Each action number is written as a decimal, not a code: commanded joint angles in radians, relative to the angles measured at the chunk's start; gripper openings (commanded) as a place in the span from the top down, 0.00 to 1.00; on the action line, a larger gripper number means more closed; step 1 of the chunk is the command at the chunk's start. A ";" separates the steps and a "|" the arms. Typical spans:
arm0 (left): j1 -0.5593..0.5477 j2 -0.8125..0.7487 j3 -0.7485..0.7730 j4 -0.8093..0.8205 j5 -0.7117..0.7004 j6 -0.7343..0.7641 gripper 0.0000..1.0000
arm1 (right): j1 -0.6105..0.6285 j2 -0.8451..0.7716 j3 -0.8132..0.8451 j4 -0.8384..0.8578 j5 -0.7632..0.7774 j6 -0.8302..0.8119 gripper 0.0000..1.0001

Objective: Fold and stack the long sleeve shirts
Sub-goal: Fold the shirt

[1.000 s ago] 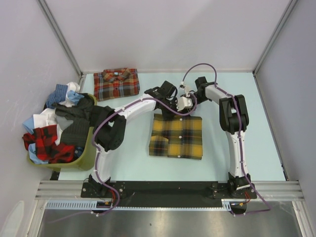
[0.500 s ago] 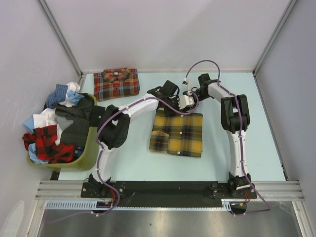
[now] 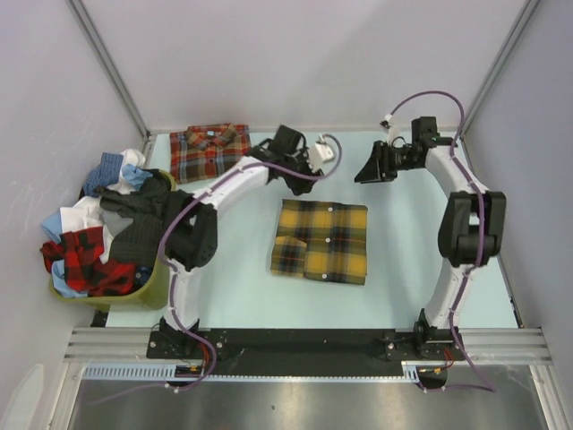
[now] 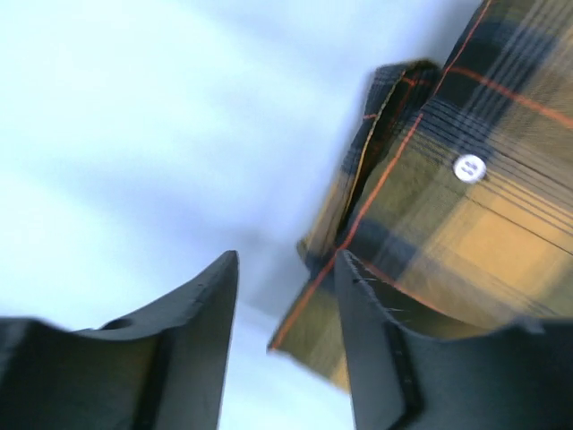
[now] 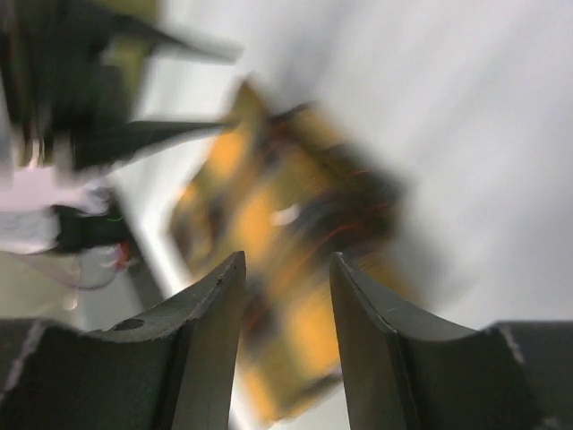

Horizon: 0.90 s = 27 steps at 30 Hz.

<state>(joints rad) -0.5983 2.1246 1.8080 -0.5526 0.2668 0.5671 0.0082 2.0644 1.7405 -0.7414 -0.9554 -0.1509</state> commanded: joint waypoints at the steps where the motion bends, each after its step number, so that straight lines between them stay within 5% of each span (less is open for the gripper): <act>1: 0.103 -0.227 -0.065 -0.076 0.287 -0.226 0.44 | 0.077 -0.270 -0.361 0.212 -0.210 0.271 0.50; 5: 0.135 -0.296 -0.268 0.009 0.578 -0.517 0.35 | 0.130 -0.336 -0.568 0.486 -0.210 0.480 0.45; 6: 0.134 -0.293 -0.335 0.099 0.665 -0.560 0.23 | 0.131 -0.322 -0.585 0.522 -0.203 0.520 0.44; 15: 0.183 0.047 -0.323 0.376 0.646 -0.956 0.25 | 0.046 0.083 -0.414 0.645 -0.088 0.537 0.48; 22: 0.232 0.117 -0.397 0.419 0.659 -0.943 0.28 | 0.050 0.203 -0.329 0.536 -0.042 0.409 0.49; 27: 0.239 -0.092 -0.467 0.378 0.761 -0.828 0.26 | 0.047 -0.031 -0.323 0.375 -0.104 0.312 0.49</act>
<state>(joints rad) -0.3775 2.1902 1.4139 -0.1486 1.0107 -0.3557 0.0540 2.2200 1.4178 -0.2672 -1.0920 0.2760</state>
